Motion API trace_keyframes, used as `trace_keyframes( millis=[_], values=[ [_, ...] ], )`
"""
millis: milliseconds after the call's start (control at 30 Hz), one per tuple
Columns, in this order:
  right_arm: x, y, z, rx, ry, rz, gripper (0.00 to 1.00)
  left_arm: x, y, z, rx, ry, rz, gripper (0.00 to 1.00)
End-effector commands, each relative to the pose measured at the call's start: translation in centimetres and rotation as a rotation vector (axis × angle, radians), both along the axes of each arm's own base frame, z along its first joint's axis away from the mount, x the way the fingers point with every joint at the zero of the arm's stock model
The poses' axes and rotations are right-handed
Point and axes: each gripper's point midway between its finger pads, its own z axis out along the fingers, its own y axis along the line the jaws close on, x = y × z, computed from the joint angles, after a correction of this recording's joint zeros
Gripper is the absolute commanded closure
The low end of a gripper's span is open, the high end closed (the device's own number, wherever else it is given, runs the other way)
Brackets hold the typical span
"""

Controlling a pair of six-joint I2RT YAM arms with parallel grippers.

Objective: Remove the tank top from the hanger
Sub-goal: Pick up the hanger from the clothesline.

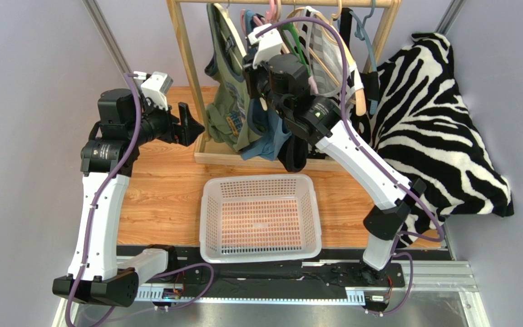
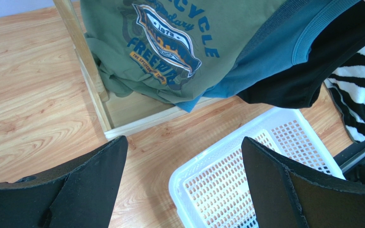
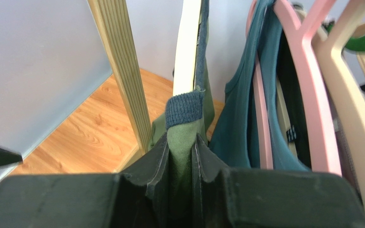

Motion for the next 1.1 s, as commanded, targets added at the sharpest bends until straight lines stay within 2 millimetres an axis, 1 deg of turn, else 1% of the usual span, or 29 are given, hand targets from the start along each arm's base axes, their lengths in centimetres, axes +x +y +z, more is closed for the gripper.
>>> trace_keyframes(
  millis=[0,33,67,133,167,200,267,300,367,400,433,500,567,667,733,767,800,833,900,933,967,1000,1067],
  values=[
    [-3.9,-2.2,4.9,0.089,-0.103,0.014,1.00,-0.7,0.0,2.0,0.008,-0.071,-0.021,0.02],
    [-4.6,-1.7,2.7,0.043,-0.070,0.025,1.00,-0.8,0.0,2.1,0.012,-0.069,-0.022,0.02],
    [-5.8,-2.7,3.5,0.050,-0.077,0.031,1.00,-0.8,0.0,2.2,0.014,-0.069,-0.025,0.01],
    [-7.6,-3.1,2.6,0.031,-0.056,0.054,1.00,-1.0,0.0,2.7,0.014,-0.077,-0.027,0.01],
    [-8.2,-3.2,1.5,0.012,-0.042,0.065,1.00,-1.0,-0.1,2.9,0.014,-0.082,-0.030,0.01],
    [-9.6,-4.5,2.8,0.035,-0.060,0.076,1.00,-1.1,-0.1,3.2,0.012,-0.088,-0.031,0.01],
    [-11.1,-5.1,3.9,0.061,-0.070,0.109,1.00,-1.2,-0.2,3.5,0.007,-0.094,-0.039,0.01],
    [-12.2,-6.1,5.2,0.086,-0.084,0.126,1.00,-1.1,-0.3,3.7,0.001,-0.094,-0.039,0.01],
    [-13.5,-6.6,7.0,0.116,-0.107,0.168,1.00,-0.9,-0.4,3.5,-0.003,-0.077,-0.044,0.01],
    [-14.4,-7.5,8.6,0.142,-0.128,0.179,1.00,-0.8,-0.5,3.6,-0.007,-0.069,-0.044,0.01],
    [-15.1,-7.8,9.5,0.156,-0.141,0.201,1.00,-0.7,-0.5,3.4,-0.008,-0.057,-0.043,0.01],
    [-16.2,-8.9,11.1,0.181,-0.154,0.220,1.00,-0.9,-0.6,3.5,-0.009,-0.050,-0.050,0.01],
    [-17.4,-9.8,12.1,0.189,-0.162,0.254,1.00,-1.2,-0.8,3.9,-0.011,-0.055,-0.066,0.01],
    [-20.1,-12.3,14.3,0.251,-0.184,0.297,1.00,-2.6,-1.3,5.4,-0.011,-0.096,-0.121,0.01],
    [-21.8,-13.6,15.8,0.296,-0.217,0.337,1.00,-3.8,-1.7,7.2,-0.015,-0.151,-0.152,0.01],
    [-22.8,-14.9,16.9,0.325,-0.243,0.352,1.00,-4.5,-2.1,8.0,-0.025,-0.174,-0.180,0.01],
    [-23.5,-15.2,17.4,0.333,-0.250,0.373,1.00,-4.9,-2.3,8.5,-0.031,-0.194,-0.194,0.01],
    [-25.2,-16.2,19.0,0.370,-0.281,0.423,1.00,-5.6,-2.5,9.2,-0.040,-0.218,-0.215,0.01],
    [-27.0,-17.0,20.2,0.397,-0.305,0.481,1.00,-6.2,-2.8,9.9,-0.054,-0.246,-0.230,0.01],
    [-28.4,-17.0,20.8,0.417,-0.312,0.546,1.00,-6.7,-2.9,10.2,-0.060,-0.258,-0.238,0.01],
    [-29.4,-17.8,21.7,0.442,-0.335,0.571,1.00,-6.7,-2.9,10.2,-0.067,-0.255,-0.237,0.01],
    [-30.2,-18.2,22.2,0.461,-0.348,0.596,1.00,-6.8,-2.9,10.4,-0.067,-0.263,-0.236,0.01],
    [-31.7,-18.7,22.8,0.484,-0.361,0.655,1.00,-6.9,-3.0,10.4,-0.072,-0.259,-0.236,0.01]
  ],
)
